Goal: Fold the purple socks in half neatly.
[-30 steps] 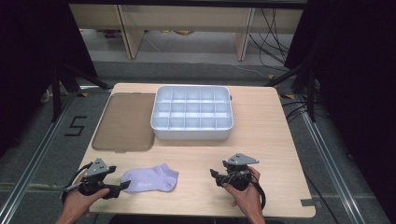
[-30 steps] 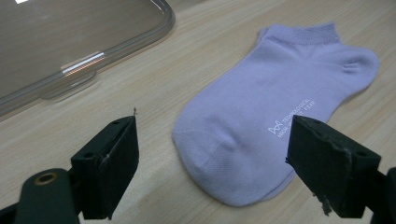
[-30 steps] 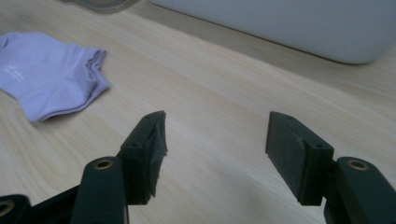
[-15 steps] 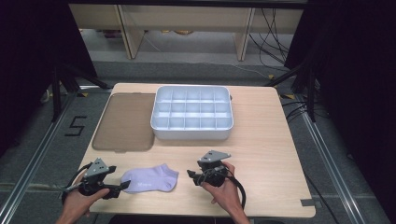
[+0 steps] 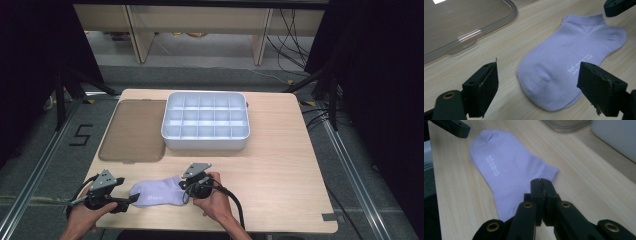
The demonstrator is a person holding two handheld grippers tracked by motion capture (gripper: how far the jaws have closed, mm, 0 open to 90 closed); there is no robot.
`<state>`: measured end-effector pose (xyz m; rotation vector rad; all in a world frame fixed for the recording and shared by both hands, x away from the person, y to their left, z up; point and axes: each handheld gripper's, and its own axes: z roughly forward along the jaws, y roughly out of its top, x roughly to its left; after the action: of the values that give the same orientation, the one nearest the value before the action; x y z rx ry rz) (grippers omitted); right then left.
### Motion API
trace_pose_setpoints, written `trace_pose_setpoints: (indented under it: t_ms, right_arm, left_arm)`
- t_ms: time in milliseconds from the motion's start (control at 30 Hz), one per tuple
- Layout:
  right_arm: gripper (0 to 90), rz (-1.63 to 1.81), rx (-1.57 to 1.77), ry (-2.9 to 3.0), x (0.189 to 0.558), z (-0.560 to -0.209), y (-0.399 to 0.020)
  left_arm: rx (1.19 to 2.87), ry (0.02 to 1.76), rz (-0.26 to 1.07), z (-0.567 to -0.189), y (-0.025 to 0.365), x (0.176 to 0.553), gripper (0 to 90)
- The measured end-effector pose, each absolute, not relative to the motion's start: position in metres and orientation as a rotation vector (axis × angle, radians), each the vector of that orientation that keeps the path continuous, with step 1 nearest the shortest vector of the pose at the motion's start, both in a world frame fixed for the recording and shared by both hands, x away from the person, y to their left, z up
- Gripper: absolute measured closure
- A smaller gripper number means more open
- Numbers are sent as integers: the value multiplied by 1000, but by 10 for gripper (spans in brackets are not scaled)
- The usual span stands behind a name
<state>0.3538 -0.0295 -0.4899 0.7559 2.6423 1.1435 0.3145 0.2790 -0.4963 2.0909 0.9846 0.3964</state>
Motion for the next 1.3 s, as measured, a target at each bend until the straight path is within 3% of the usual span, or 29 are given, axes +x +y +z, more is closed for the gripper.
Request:
trace_pose_setpoints:
  t_ms: [600, 1300]
  right_arm:
    - [900, 989, 729, 2719, 364, -506, 3]
    - [900, 960, 722, 2720, 358, -503, -50]
  left_arm:
    - [2064, 992, 415, -497, 280, 315, 161]
    - [2047, 1012, 424, -497, 278, 314, 174]
